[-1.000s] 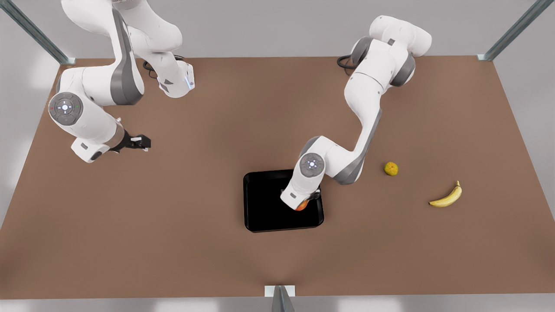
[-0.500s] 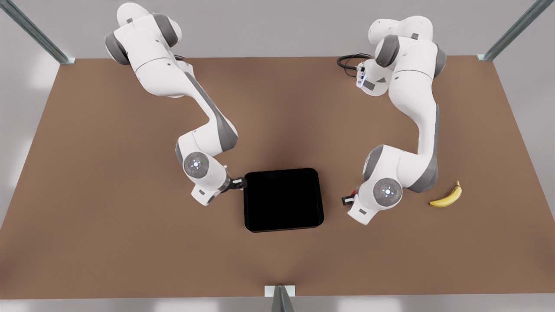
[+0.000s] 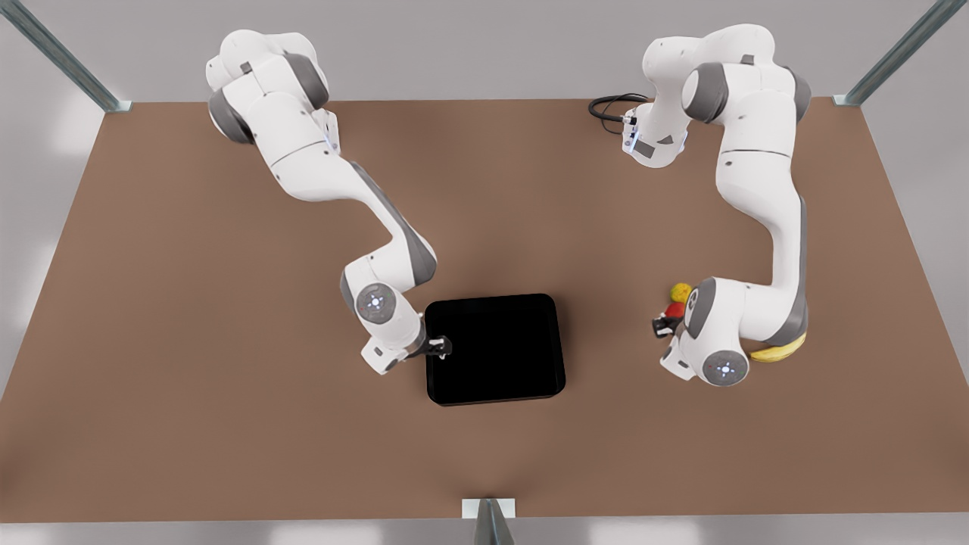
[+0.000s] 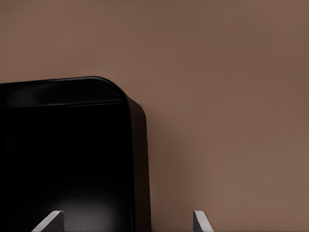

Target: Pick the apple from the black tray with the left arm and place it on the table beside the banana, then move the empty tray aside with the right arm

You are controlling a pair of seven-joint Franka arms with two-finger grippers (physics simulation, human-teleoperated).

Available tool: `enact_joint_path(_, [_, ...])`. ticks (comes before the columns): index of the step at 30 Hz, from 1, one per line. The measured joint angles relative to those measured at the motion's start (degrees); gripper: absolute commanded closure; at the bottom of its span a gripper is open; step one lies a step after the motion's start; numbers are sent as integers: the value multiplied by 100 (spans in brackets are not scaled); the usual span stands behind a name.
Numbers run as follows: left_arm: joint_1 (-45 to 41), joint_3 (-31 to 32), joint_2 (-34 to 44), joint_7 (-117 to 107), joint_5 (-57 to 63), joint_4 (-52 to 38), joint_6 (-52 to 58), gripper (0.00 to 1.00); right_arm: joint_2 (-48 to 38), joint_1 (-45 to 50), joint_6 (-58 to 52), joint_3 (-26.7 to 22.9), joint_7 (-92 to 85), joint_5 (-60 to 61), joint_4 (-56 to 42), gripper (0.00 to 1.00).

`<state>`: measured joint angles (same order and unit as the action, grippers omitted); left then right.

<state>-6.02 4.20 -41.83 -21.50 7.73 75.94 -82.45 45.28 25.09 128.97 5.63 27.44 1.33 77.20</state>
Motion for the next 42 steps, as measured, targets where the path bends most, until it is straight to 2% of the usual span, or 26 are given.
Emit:
enact_joint_path(6, [140,3,-214,263,279,248,-339,26,352,109,142,3,124,-33,-5,0])
enact_joint_path(7, [166,3,-254,298,348,249,-392,19,408,126,166,-1,134,-39,-7,0])
enact_joint_path(8, [187,2,-276,333,408,249,-436,7,456,136,186,-5,140,-59,-8,0])
enact_joint_path(9, [197,2,-287,365,454,249,-473,0,481,136,203,-14,141,-72,-8,12])
enact_joint_path(11, [205,2,-294,423,518,249,-530,0,500,123,229,-29,133,-80,-8,49])
enact_joint_path(16, [208,2,-270,545,581,232,-597,0,492,110,284,-50,30,-5,-16,80])
enact_joint_path(17, [219,11,-171,566,575,122,-550,0,491,110,289,-52,16,-10,-17,83])
enact_joint_path(18, [235,24,23,585,520,-185,-427,0,491,107,294,-52,3,-17,-21,91])
enact_joint_path(21, [255,12,990,634,9,-979,-17,0,446,101,298,-65,-63,9,-26,96])
enact_joint_path(23, [259,31,1815,663,-344,-798,208,0,299,100,268,-62,-101,23,-26,97])
enact_joint_path(25, [108,47,3008,689,-566,1269,-113,0,-30,94,98,-45,-141,22,-25,100])
enact_joint_path(26, [54,48,3341,701,-656,2217,-436,0,-232,82,-40,-43,-171,26,-23,100])
enact_joint_path(28, [10,49,3730,726,-775,3303,-1058,0,-602,5,-386,-42,-260,37,10,100])
enact_joint_path(30, [-58,-10,3823,749,-845,3518,-1537,0,-985,-305,-874,-43,-423,37,46,100])
enact_joint_path(32, [-739,-712,3728,768,-966,3267,-1862,0,-1328,-786,-1381,-57,-689,1,151,100])
enact_joint_path(34, [-944,-963,3549,784,-1079,2897,-2040,0,-1540,-1420,-1777,-74,-1059,-103,253,100])
enact_joint_path(39, [-973,-1028,3329,815,-1279,2520,-2197,0,-1679,-3160,-2400,-87,-2431,-373,287,100])
enact_joint_path(42, [-1010,-1026,3285,830,-1341,2494,-2236,0,-1522,-3442,-2369,-85,-3264,-524,582,100])
